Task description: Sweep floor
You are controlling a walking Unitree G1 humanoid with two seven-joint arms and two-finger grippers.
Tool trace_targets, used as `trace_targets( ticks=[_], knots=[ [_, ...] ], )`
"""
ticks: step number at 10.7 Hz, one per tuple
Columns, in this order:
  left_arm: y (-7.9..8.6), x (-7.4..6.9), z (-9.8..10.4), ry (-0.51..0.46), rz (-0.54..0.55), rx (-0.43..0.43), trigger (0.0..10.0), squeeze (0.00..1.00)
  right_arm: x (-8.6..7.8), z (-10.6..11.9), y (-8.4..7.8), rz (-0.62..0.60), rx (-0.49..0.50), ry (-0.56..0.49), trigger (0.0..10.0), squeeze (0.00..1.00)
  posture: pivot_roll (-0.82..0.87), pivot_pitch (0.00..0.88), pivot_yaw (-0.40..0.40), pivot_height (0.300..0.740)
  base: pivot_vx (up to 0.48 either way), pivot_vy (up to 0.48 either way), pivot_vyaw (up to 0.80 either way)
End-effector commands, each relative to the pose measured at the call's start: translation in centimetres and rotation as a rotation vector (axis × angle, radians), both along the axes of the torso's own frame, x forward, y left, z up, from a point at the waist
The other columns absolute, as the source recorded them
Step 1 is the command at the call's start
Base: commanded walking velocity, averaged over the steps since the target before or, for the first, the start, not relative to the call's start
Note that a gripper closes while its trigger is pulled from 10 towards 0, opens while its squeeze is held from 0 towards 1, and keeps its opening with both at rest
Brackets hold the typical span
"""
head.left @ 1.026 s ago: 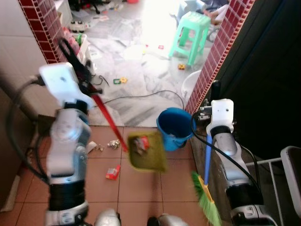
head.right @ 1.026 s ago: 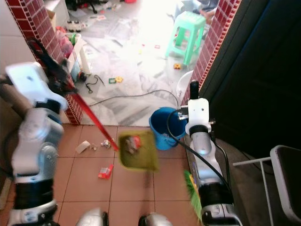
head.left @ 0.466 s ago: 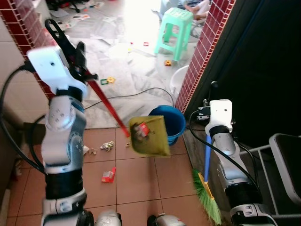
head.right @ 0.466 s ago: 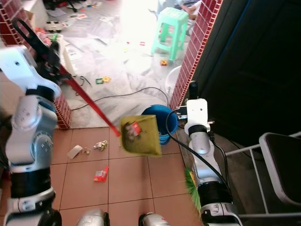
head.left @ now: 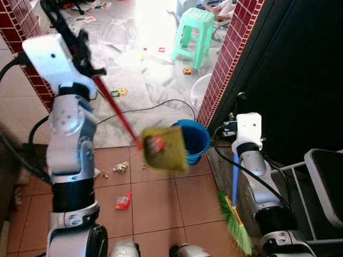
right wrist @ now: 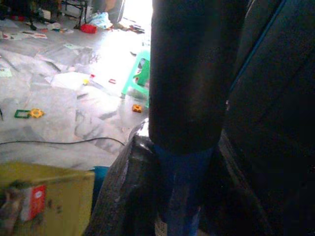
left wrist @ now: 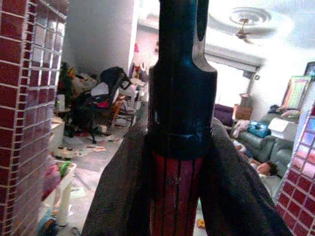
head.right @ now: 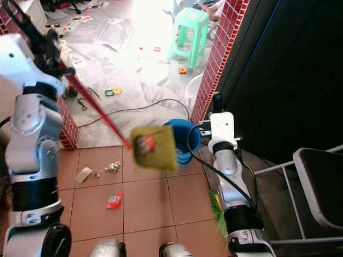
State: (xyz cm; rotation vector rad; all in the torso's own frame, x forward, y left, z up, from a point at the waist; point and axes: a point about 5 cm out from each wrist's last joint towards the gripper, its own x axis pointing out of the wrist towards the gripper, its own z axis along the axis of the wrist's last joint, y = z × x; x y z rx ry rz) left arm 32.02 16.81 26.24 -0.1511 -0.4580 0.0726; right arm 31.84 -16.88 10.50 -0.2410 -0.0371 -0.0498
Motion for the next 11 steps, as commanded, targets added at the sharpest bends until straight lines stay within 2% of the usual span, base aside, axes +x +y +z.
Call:
trace_targets(
  ticks=[1,6,7,11],
  knots=[
    [-1.12,-0.24,2.26,-0.11,-0.043,0.001,10.0,0.0,0.22,0.28,-0.28,-0.014,-0.011,-0.011,10.0,0.0,-0.02,0.0,-0.073,0.74,0.289,0.0,-0.8],
    [-1.5,-0.16,2.0,-0.108,-0.06,0.001,10.0,0.0,0.19,0.12,-0.11,-0.009,-0.009,-0.01,10.0,0.0,-0.02,0.0,-0.069,0.74,0.292,0.0,-0.68],
    [-1.53,-0.16,1.94,-0.105,-0.06,0.0,10.0,0.0,0.22,0.12,-0.06,-0.005,-0.011,-0.01,10.0,0.0,-0.02,0.0,-0.069,0.74,0.281,0.0,0.0],
    [-1.35,-0.04,1.88,-0.104,-0.046,0.004,10.0,0.0,0.27,0.07,0.09,0.009,-0.022,-0.01,10.0,0.0,-0.02,0.0,-0.072,0.74,0.0,0.0,0.0]
  ],
)
